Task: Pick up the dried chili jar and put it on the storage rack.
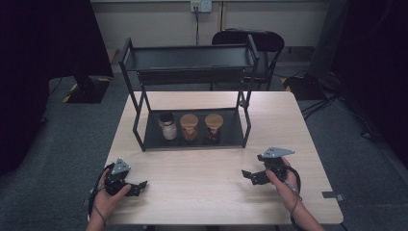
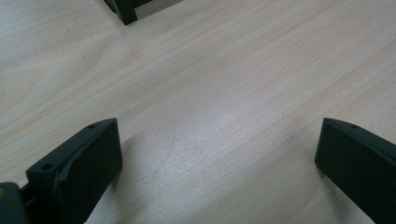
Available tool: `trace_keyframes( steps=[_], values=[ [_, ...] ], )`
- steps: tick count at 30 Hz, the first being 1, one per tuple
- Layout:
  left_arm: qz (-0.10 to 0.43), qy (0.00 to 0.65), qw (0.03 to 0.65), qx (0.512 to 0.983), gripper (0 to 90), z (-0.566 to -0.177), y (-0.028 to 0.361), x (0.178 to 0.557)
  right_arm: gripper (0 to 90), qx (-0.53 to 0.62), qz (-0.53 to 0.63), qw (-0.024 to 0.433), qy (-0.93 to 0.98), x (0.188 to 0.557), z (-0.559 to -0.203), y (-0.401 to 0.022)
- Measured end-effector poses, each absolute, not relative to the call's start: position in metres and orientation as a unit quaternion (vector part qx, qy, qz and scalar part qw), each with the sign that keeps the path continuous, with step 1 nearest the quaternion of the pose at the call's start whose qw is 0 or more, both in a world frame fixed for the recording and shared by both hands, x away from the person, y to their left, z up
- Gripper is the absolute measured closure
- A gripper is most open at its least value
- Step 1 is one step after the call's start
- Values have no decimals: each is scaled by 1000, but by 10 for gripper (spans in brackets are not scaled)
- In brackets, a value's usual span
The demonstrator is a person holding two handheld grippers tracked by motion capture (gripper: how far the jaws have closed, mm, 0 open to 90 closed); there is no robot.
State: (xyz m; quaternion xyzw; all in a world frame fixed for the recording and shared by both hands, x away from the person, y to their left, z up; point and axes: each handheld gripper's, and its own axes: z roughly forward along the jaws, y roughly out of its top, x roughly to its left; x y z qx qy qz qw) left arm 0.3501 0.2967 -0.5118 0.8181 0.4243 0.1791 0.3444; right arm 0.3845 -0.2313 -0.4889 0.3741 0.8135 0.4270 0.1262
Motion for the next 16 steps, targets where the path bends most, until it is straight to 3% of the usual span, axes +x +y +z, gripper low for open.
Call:
trace_keyframes(
  steps=[16],
  values=[
    [179, 424, 344, 818, 2, -512, 297, 350, 21, 370, 396, 131, 830, 367, -489, -258]
  ],
)
